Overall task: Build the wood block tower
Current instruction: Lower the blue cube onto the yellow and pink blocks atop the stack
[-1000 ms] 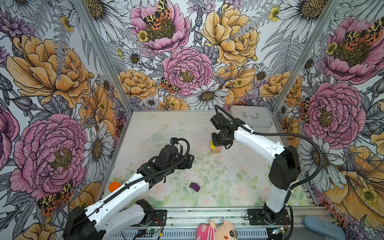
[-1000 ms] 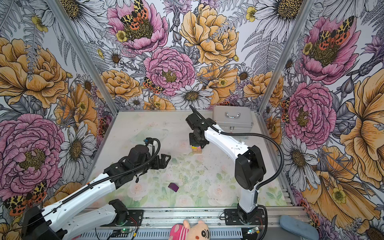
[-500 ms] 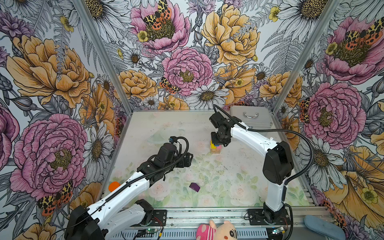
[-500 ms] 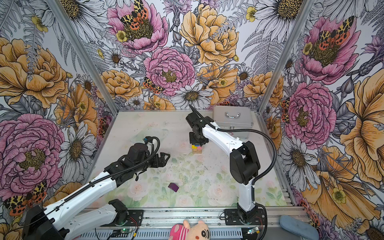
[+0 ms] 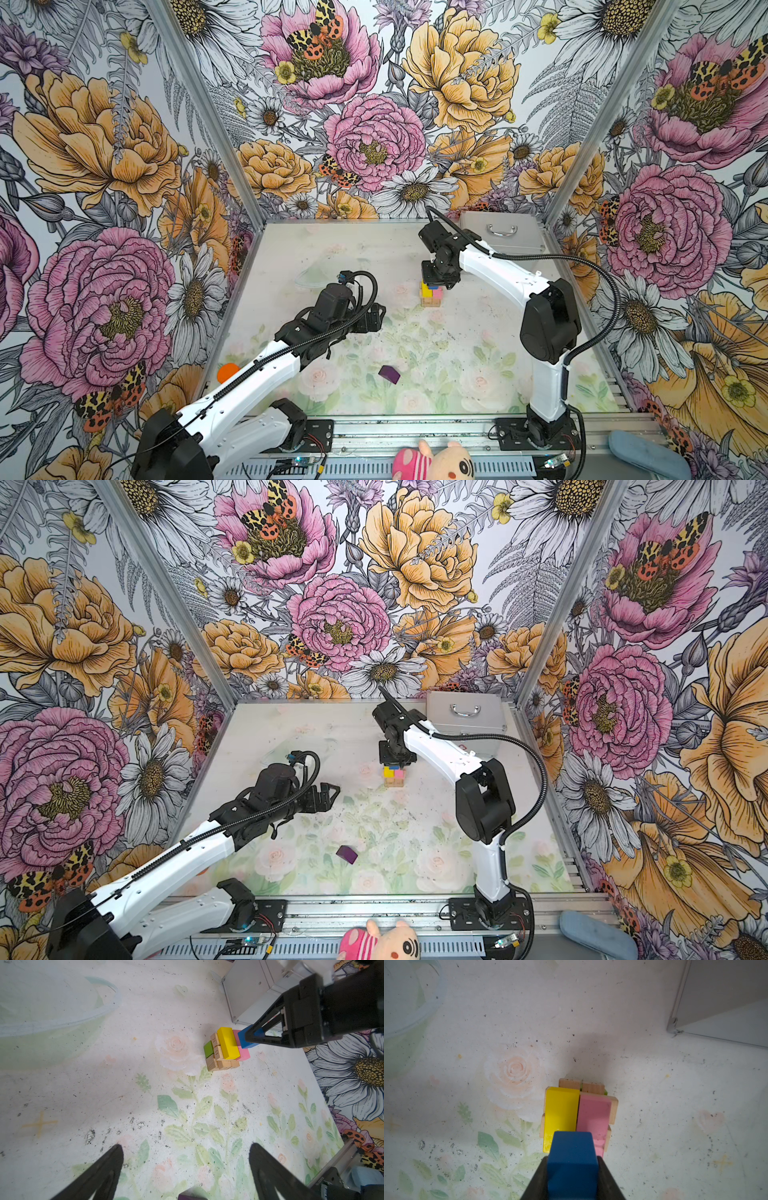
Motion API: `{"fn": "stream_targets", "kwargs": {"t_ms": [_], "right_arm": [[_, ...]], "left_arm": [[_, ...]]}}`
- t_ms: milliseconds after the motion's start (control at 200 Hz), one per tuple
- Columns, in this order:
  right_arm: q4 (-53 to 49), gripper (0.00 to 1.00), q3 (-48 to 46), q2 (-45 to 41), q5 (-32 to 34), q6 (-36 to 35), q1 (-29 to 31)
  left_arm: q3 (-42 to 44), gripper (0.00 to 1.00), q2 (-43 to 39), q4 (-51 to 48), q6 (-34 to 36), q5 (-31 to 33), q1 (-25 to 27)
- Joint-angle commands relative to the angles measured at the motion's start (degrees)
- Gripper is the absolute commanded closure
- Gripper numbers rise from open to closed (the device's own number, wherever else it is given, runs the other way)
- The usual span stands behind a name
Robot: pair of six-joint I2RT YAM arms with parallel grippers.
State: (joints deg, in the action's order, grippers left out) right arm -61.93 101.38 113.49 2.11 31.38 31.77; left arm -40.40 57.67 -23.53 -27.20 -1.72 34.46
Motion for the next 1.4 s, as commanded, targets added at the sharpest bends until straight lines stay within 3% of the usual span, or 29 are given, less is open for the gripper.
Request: {"fn": "stream_targets", "kwargs": {"t_ms": [0, 1396], "right_arm": [[-0.6, 0.71, 1.9, 1.5, 1.0, -0.4, -0.3], [-2.7, 0.71, 5.3, 5.4, 1.8, 1.6, -0.5]], "left_arm": [[-1.5, 0.04, 0.5, 1.7, 1.1, -1.3, -0.8], [-0.9, 0.04, 0.0, 2.1, 1.6, -1.9, -1.6]]}}
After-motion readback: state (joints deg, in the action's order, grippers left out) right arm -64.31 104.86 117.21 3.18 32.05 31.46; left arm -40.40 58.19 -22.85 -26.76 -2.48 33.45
